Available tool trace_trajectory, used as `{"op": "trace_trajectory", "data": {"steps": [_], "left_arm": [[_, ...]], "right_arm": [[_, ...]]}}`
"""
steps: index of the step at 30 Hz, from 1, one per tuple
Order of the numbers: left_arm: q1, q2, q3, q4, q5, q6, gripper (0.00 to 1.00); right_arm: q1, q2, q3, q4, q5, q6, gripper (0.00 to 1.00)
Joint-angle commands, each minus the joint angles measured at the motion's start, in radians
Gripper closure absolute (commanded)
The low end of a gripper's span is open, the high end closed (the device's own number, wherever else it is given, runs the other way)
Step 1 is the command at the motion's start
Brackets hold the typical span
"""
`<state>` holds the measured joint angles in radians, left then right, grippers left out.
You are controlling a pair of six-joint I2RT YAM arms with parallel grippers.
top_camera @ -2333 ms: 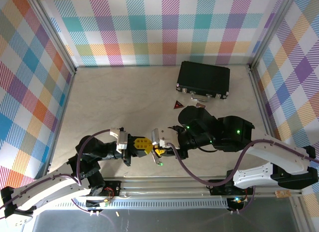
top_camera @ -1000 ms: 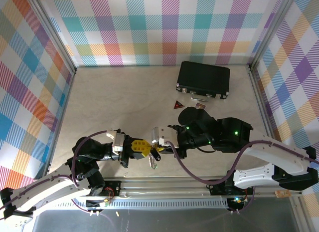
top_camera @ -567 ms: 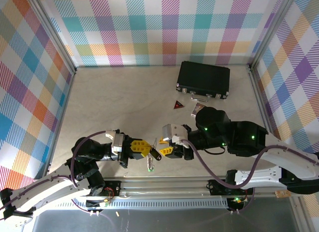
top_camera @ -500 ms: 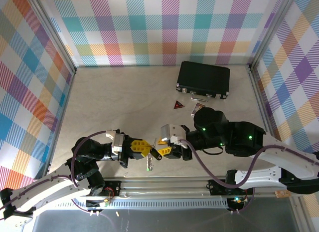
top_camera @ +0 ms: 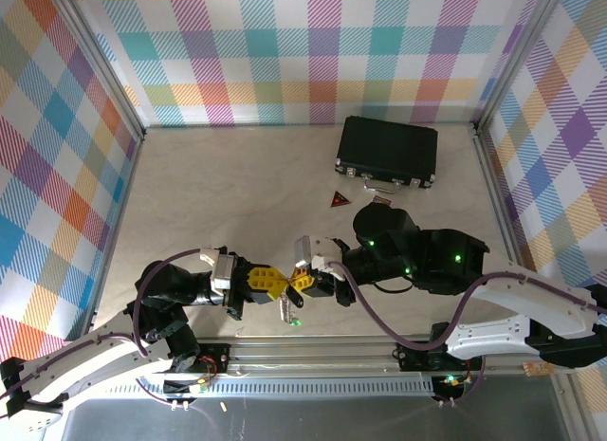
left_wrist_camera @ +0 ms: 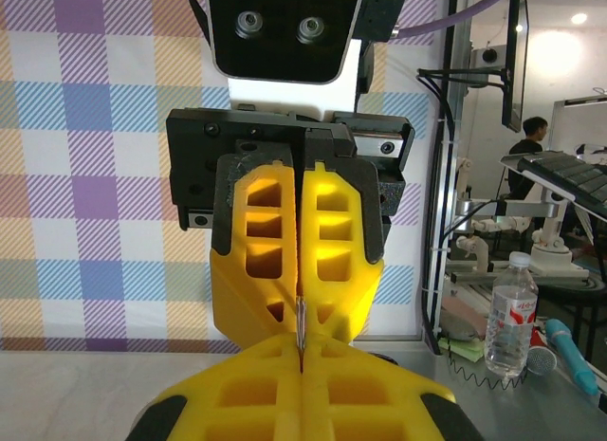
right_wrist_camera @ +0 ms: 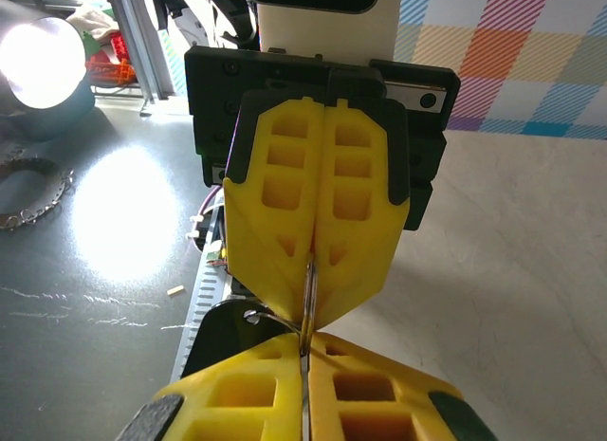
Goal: Put the keys on the keyring
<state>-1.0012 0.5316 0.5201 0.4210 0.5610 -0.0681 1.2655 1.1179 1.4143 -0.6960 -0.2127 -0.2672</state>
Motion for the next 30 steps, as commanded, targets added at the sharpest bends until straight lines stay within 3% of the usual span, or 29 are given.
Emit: {"op": "trace_trajectory", "data": {"steps": [1,7,15,22,28,30], "left_arm": [[-0.008,-0.018,0.011,0.072,0.022,-0.019,1.0],[-0.008,-0.019,0.012,0.071,0.022,-0.021,1.0],[-0.008,-0.022,0.016,0.056,0.015,-0.015,1.0],[-0.008,-0.043,0.018,0.014,-0.026,0.014,1.0],[-0.008,-0.062,0.019,-0.018,-0.056,0.029,1.0],[-0.008,-0.065,0.021,-0.032,-0.067,0.035,1.0]], "right_arm": [[-0.008,0.022,-0.024,0.015,-0.027,0.008,0.89],[-0.009,0.021,-0.02,0.004,-0.021,0.003,0.81],[-0.01,-0.04,-0.044,0.017,-0.02,0.014,0.8],[-0.009,-0.093,-0.091,0.027,-0.014,0.04,0.62],[-0.009,-0.136,-0.145,0.082,-0.047,0.086,0.58],[-0.01,-0.15,-0.173,0.119,-0.077,0.107,0.53]]}}
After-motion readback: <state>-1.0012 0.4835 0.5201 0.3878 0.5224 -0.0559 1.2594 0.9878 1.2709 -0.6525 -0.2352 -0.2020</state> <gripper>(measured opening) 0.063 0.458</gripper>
